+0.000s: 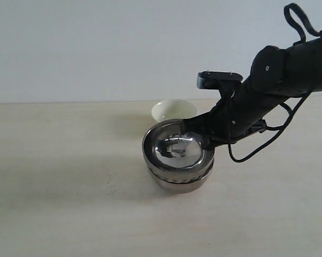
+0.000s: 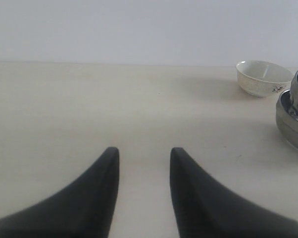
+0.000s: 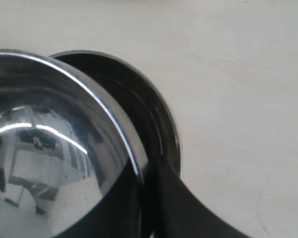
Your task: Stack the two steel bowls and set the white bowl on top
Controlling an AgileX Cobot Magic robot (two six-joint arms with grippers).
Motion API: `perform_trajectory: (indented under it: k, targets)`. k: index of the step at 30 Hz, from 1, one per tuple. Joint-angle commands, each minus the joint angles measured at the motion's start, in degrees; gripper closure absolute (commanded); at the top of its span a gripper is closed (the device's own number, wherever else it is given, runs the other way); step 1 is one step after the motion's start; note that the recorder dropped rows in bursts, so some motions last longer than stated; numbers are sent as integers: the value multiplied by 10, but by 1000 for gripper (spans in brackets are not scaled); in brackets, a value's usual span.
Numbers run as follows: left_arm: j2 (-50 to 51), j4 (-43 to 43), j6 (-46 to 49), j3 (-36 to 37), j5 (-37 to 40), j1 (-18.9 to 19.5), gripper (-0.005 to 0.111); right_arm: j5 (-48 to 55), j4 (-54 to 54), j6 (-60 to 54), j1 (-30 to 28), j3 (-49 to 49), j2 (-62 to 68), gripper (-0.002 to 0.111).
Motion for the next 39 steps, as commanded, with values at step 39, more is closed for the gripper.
perform_trajectory:
  k: [39]
  targets:
    - [-2, -1, 2, 2, 0, 2, 74, -28, -24, 23, -1, -7, 17, 68]
